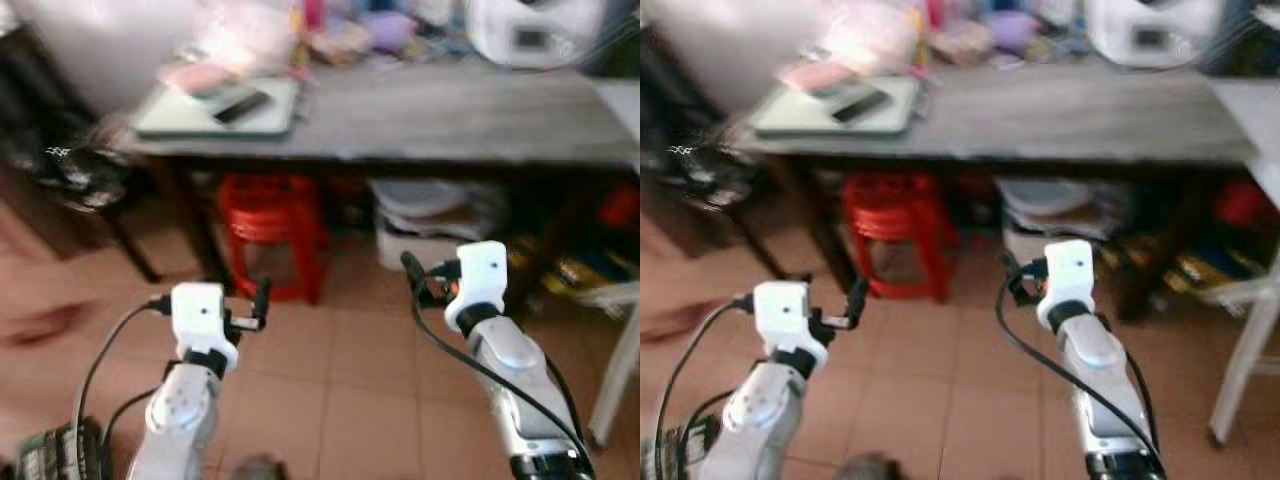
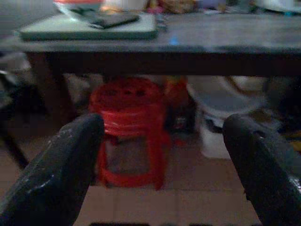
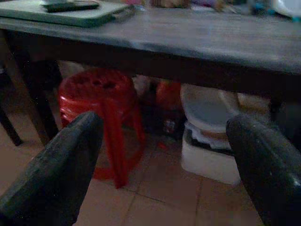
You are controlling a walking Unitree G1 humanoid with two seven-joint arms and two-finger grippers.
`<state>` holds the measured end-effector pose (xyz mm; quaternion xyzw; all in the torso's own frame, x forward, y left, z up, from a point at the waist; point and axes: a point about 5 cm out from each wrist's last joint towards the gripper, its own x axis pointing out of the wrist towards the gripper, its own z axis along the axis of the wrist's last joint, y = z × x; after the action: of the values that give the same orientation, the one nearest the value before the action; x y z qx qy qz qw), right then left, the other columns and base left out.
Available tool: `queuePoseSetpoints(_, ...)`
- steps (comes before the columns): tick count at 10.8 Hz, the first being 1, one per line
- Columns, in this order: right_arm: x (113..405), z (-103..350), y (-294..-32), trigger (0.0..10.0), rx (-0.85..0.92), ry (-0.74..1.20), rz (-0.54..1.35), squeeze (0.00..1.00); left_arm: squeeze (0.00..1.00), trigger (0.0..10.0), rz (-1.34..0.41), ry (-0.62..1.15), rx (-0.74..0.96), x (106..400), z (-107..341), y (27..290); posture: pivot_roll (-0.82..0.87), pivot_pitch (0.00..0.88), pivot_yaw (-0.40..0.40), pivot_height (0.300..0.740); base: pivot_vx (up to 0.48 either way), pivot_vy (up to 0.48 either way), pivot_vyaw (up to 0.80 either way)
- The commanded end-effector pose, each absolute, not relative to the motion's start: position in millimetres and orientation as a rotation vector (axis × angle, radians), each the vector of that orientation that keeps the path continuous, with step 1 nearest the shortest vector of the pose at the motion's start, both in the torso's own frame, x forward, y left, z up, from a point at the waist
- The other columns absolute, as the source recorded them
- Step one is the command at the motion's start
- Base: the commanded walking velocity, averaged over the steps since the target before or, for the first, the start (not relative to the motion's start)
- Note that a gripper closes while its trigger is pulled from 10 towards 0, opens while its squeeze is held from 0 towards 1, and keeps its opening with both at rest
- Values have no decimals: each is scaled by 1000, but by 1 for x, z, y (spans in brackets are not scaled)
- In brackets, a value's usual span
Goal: Setting the table
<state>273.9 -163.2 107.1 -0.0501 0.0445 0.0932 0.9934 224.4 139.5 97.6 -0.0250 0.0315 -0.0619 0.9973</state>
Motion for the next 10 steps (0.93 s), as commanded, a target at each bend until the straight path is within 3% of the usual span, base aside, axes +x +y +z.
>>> queuePoseSetpoints(1, 276, 112, -152, 10000, -113, 61, 215, 0, 0, 10000, -111, 58, -47, 226, 101, 146, 26, 104, 41, 740, 420, 0, 0)
queuePoseSetpoints(5, 273, 116, -157, 10000, -79, 44, 214, 0, 0, 10000, -108, 71, -62, 221, 99, 149, 28, 111, 31, 740, 401, 0, 0)
queuePoseSetpoints(7, 273, 117, -160, 10000, -66, 48, 195, 0, 0, 10000, -94, 83, -40, 222, 97, 151, 24, 106, 34, 740, 0, 0, 0)
queuePoseSetpoints(10, 268, 113, -159, 10000, -43, 49, 193, 0, 0, 10000, -92, 107, -58, 220, 92, 148, 19, 64, 44, 740, 0, 0, -744)
